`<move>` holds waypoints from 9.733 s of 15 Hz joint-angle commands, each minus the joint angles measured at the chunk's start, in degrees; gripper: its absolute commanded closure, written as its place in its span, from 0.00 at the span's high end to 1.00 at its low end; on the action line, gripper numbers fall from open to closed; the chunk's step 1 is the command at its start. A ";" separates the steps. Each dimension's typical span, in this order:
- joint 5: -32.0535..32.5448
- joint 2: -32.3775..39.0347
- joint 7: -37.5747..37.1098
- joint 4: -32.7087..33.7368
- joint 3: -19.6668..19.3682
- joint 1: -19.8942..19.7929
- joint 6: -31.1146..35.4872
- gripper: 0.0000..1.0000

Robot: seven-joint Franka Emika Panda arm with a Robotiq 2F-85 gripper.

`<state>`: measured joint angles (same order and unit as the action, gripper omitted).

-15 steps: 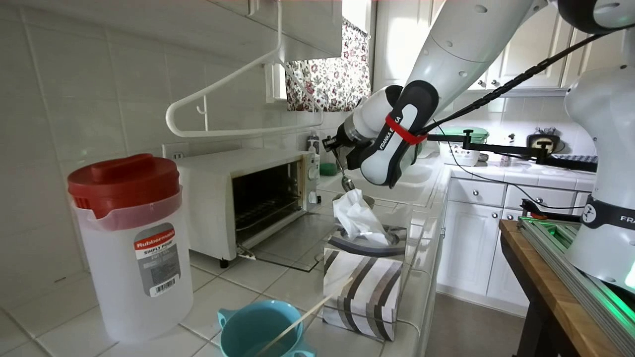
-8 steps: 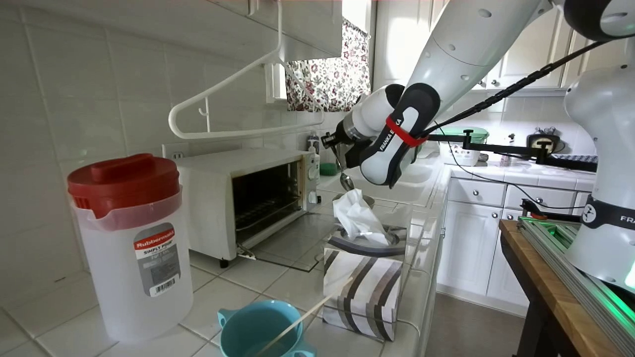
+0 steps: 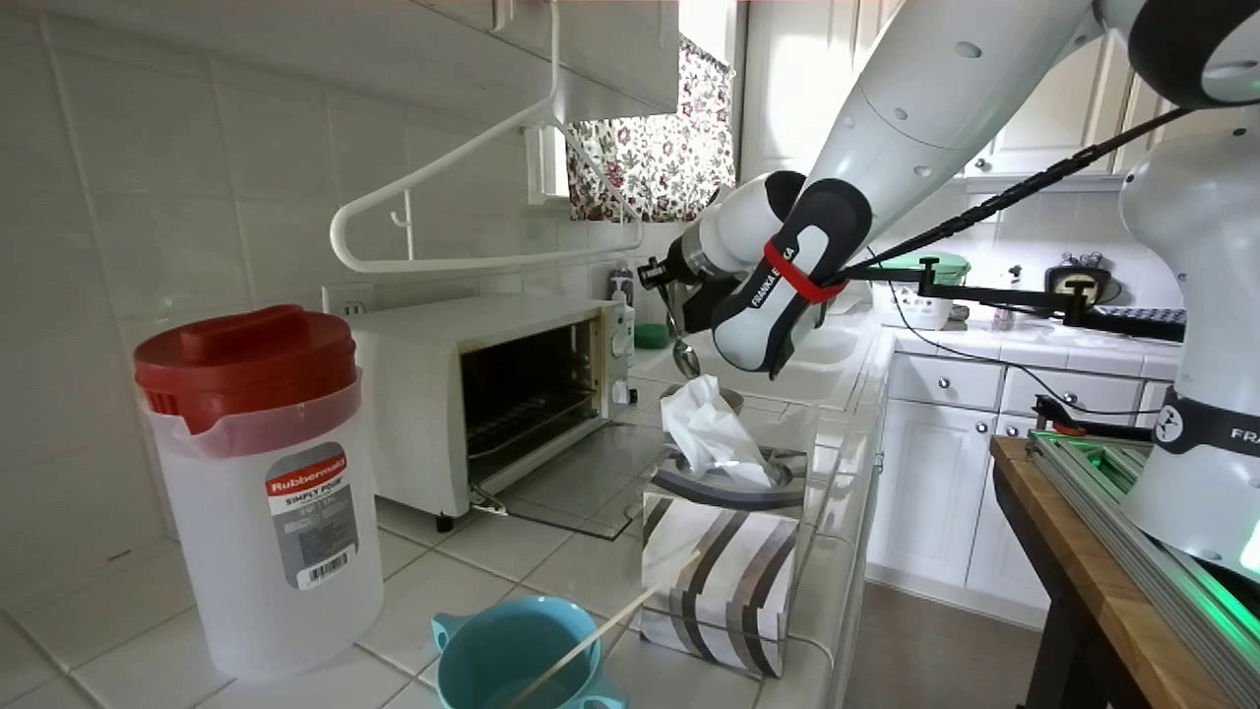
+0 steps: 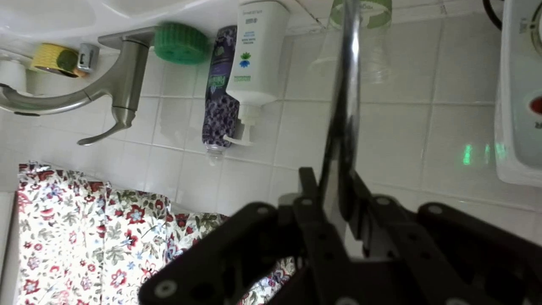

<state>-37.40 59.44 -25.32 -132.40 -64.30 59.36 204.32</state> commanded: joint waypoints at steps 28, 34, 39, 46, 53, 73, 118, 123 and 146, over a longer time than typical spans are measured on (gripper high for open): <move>2.70 -16.90 -3.51 4.42 0.58 -10.01 -26.35 0.05; 6.63 -18.99 -4.17 4.29 1.15 -14.02 -28.94 0.05; 9.89 -21.43 -5.01 4.80 1.96 -20.26 -30.63 0.05; 10.00 -19.82 -10.82 8.11 8.85 -30.34 -28.76 0.05; 11.60 -15.63 -15.59 13.83 14.84 -37.01 -28.22 0.05; 15.84 -11.04 -25.73 20.82 20.95 -41.43 -31.79 0.05; 39.57 -41.84 -10.69 13.40 25.59 -46.79 -53.20 1.00; 36.75 -50.49 0.67 10.99 38.32 -56.48 -62.43 1.00; 36.88 -57.39 26.68 10.16 56.68 -65.08 -79.05 1.00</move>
<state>-0.52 3.38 -0.17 -120.68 -8.36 -5.16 124.15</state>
